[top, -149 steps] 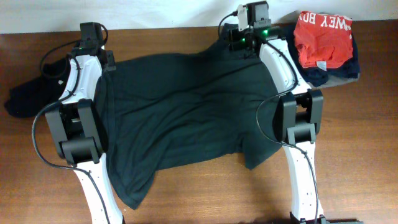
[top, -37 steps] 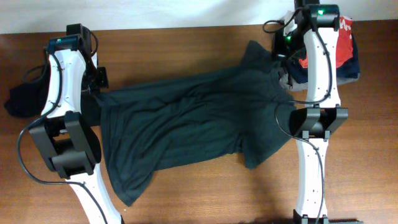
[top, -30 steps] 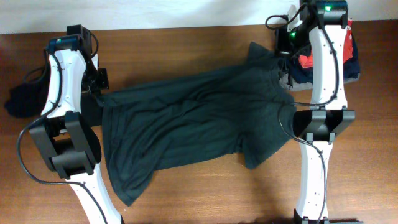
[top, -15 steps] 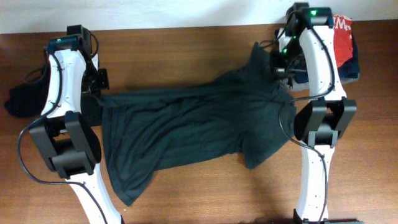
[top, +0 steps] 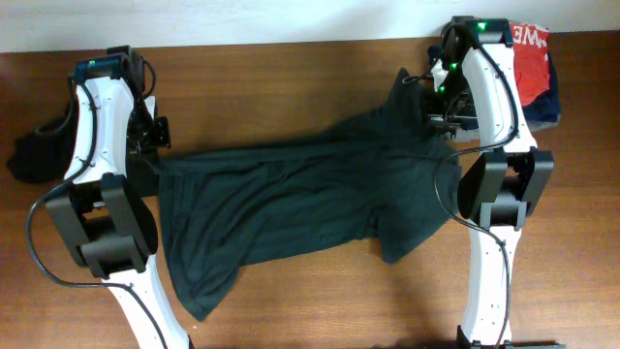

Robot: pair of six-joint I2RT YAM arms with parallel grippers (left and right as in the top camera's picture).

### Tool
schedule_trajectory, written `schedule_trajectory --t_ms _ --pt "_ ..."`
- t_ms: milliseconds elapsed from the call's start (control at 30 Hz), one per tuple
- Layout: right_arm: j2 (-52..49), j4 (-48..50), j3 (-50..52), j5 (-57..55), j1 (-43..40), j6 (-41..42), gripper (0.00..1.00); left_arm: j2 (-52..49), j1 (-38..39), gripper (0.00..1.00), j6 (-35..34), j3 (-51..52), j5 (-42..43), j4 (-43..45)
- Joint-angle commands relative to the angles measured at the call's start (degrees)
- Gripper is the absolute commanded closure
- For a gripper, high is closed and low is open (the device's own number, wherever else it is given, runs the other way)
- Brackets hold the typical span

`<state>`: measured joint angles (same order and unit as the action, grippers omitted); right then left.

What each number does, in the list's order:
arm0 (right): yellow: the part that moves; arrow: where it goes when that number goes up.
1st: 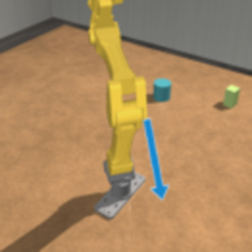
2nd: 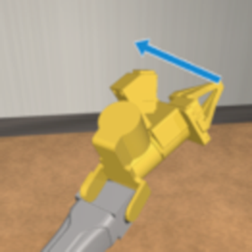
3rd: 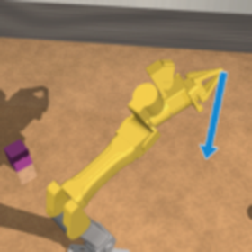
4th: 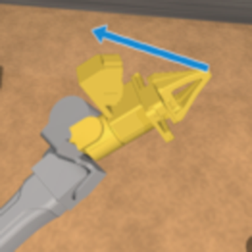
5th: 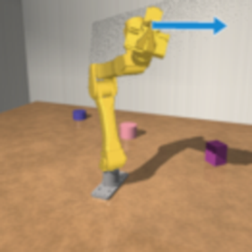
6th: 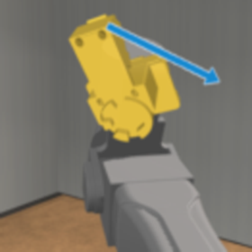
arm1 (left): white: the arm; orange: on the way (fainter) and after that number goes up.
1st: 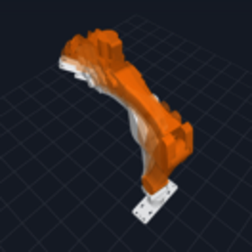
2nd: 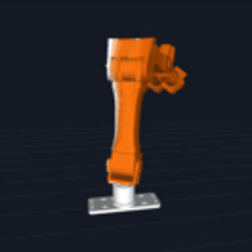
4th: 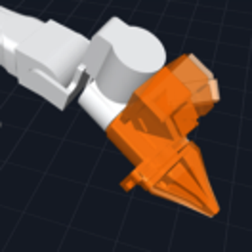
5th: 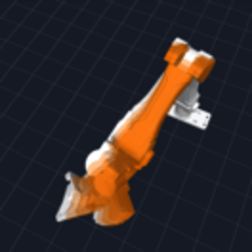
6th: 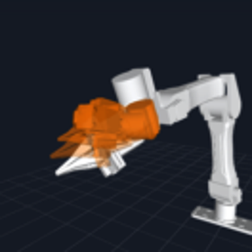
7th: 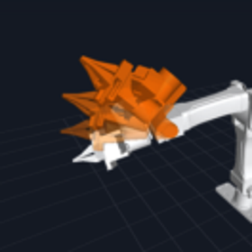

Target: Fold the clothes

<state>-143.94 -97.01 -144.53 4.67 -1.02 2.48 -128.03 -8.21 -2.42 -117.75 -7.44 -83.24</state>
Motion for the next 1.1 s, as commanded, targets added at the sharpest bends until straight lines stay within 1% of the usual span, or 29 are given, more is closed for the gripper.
schedule_trajectory --t_ms 0,67,100,167,200,233,267,300,333,433,500,633,667,700,733,767,833,867,900,967,1067 --pt "1.81 0.09 0.0 -2.43 0.15 -0.59 0.96 1.95 -0.09 1.0 0.26 0.72 0.31 -0.74" --pt "1.81 0.35 0.0 -2.4 0.15 -0.59 0.96 1.92 -0.09 0.99 0.26 1.66 1.88 -0.59" --pt "1.81 0.35 0.0 -2.4 0.15 -0.59 0.96 1.95 -0.09 0.97 0.26 2.01 2.4 -0.59" --pt "1.81 0.35 0.0 -2.4 0.15 -0.59 0.96 1.92 -0.09 0.7 0.26 3.08 2.78 -0.13" --pt "1.81 0.35 0.0 -2.4 0.15 -0.59 0.94 1.92 -0.09 0.55 0.26 3.5 2.75 0.11" --pt "1.81 0.37 0.0 -2.43 0.15 -0.61 0.91 1.95 -0.09 0.51 0.26 3.72 2.75 0.24" --pt "1.81 0.39 0.0 -2.4 0.15 -0.61 0.88 1.92 -0.09 0.5 0.26 3.74 2.75 0.33" --pt "1.81 0.5 0.0 -2.4 0.15 -0.61 0.82 1.95 -0.09 0.49 0.26 3.74 2.75 0.66" --pt "1.81 0.61 0.0 -2.4 0.15 -0.61 0.8 1.95 -0.09 0.48 0.28 3.72 2.73 1.14" --pt "1.84 1.22 -0.02 -2.38 0.15 -0.59 0.76 2.16 -0.11 0.48 0.26 3.58 2.62 2.73" --pt "1.84 1.11 -0.9 -1.7 0.07 -0.57 0.75 2.29 -0.11 0.48 0.26 2.8 2.56 3.37" --pt "2.6 0.02 -6.19 1.11 -0.52 -0.59 0.74 3.21 -0.09 0.48 0.24 -0.66 2.58 3.3" --pt "3.02 -0.31 -7.82 1.36 -0.61 -0.59 0.71 3.85 -0.09 0.48 0.15 -1.55 2.58 3.3" --pt "3.56 -0.33 -9.55 1.38 -0.66 -0.59 0.67 4.61 -0.09 0.48 0.02 -2.54 2.67 3.3" --pt "4.44 -0.33 -11.19 1.73 -0.68 -0.59 0.55 5.57 -0.11 0.48 0.0 -3.54 2.75 3.3" --pt "5.73 -0.33 -12.48 2.34 -0.66 -0.61 0.47 6.75 -0.09 0.47 0.0 -4.61 2.75 3.3" --pt "8.22 -0.33 -13.31 2.38 -0.66 -0.61 0.32 8.98 -0.07 0.45 0.0 -6.03 2.75 3.32" --pt "9.86 -0.33 -13.31 2.4 -0.66 -0.59 0.27 10.49 -0.09 0.44 0.0 -6.67 2.78 3.34" --pt "11.26 -0.33 -13.31 2.38 -0.66 -0.59 0.24 12.0 -0.09 0.42 0.0 -7.13 2.8 3.45" --pt "14.32 -0.33 -13.31 2.38 -0.66 -0.59 0.21 15.1 -0.09 0.37 0.04 -7.37 3.61 3.82" --pt "18.71 -0.35 -13.27 2.45 -0.66 -0.22 0.19 20.11 -0.04 0.3 0.0 -7.37 6.82 4.15"
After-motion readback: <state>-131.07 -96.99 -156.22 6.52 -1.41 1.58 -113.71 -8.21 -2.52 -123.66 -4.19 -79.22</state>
